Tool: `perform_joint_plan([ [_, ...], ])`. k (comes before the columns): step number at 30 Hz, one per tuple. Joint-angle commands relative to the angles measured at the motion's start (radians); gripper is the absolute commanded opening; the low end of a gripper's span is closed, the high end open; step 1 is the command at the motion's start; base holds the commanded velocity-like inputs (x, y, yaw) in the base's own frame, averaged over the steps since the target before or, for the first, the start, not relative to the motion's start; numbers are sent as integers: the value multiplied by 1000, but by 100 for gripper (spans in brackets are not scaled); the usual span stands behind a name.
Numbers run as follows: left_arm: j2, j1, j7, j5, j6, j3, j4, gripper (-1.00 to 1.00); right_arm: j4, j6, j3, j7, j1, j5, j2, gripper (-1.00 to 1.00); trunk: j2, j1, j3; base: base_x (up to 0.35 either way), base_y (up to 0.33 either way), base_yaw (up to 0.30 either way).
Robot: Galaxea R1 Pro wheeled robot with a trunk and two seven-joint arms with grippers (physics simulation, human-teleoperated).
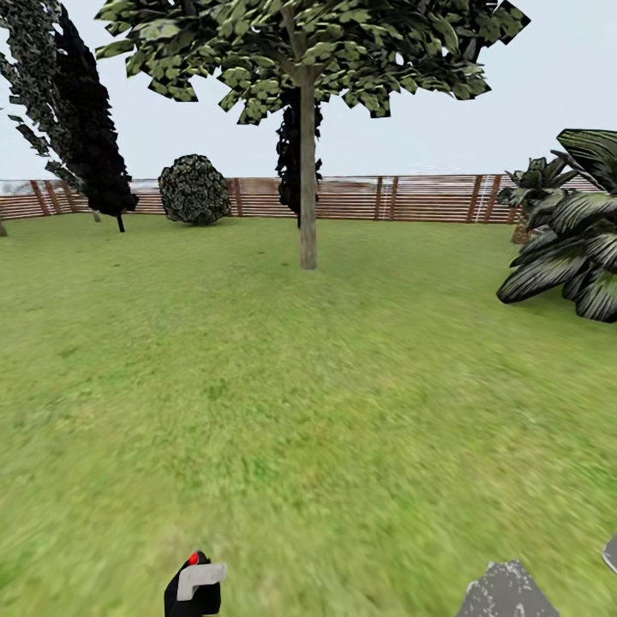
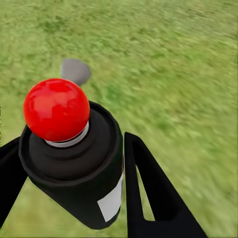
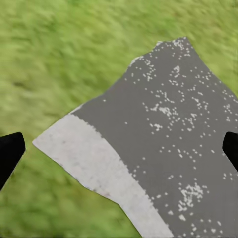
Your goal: In the garden, pick up the pesticide atomizer on the floor and spray pesticide onto both trees until each tree trunk is fully covered.
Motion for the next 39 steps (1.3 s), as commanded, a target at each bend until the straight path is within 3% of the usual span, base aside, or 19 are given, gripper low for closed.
perform_joint_plan([
  [1, -1, -1, -1, -7, -3, 7, 1, -100, 0, -4, 1, 3, -1, -9, 0, 100, 0, 1, -1, 350, 195, 0],
  [39, -1, -1, -3, -7, -3, 8, 1, -100, 0, -4, 2, 3, -1, -7, -1, 100, 0, 1, -1, 340, 203, 0],
])
